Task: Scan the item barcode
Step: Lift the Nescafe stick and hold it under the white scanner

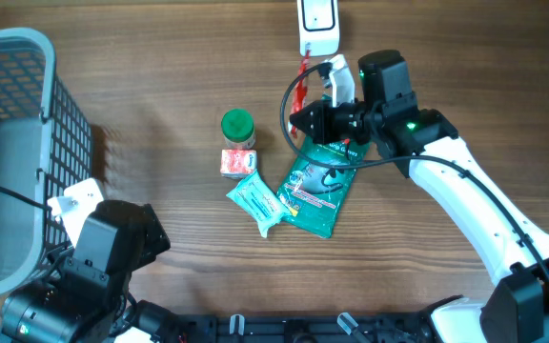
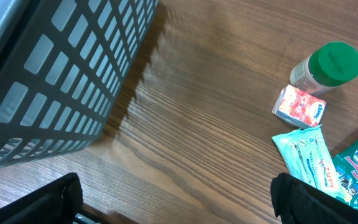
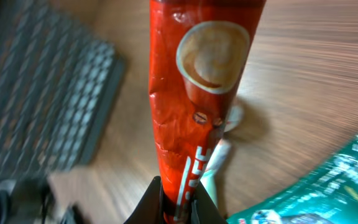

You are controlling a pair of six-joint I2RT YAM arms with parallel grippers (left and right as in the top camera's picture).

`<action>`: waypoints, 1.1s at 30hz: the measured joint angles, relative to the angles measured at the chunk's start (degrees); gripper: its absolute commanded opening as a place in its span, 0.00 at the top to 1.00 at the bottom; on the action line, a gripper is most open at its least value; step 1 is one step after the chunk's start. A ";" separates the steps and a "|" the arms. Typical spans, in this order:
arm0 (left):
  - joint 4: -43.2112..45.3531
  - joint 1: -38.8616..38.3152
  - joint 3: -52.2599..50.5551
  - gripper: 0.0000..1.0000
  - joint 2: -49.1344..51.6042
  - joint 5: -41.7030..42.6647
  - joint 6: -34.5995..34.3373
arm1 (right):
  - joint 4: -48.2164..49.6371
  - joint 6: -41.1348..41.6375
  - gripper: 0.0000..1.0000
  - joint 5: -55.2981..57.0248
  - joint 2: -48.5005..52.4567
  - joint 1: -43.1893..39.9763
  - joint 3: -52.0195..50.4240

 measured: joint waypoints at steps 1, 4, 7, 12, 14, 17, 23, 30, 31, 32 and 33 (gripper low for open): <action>0.00 0.00 0.00 0.00 0.00 0.00 0.00 | 0.52 1.53 0.96 1.49 0.11 0.00 0.00; 0.00 0.00 0.00 0.00 0.00 0.00 -0.02 | 2.14 4.70 0.96 3.76 1.68 0.00 0.02; 0.00 0.00 0.00 0.00 0.00 0.00 0.00 | 4.72 7.28 0.95 4.74 6.54 0.00 0.09; 0.00 0.00 0.00 0.00 0.00 -0.02 -0.02 | 6.73 8.83 0.95 5.90 17.03 -0.09 3.15; -0.02 0.00 0.00 0.00 0.00 0.00 -0.02 | 6.88 8.94 0.95 6.19 22.01 -0.35 7.93; 0.02 -0.02 0.00 0.00 0.00 0.00 0.00 | 6.23 8.94 0.96 6.47 27.91 -1.16 16.57; -0.02 0.00 0.00 0.00 0.00 -0.02 0.00 | 5.38 9.44 0.95 7.41 38.27 -3.41 34.51; 0.02 0.00 0.00 0.00 0.00 -0.02 0.00 | 5.42 12.70 0.95 7.89 46.75 -6.14 41.83; 0.02 0.00 0.00 0.00 0.00 0.00 0.00 | 5.35 13.09 0.95 8.22 47.52 -6.45 41.83; 0.00 -0.02 0.00 0.00 0.00 0.00 0.00 | 5.31 13.31 0.96 8.46 47.98 -6.67 41.83; 0.00 0.00 0.00 0.00 0.00 -0.02 -0.02 | 5.29 13.53 0.96 8.87 48.39 -6.84 41.83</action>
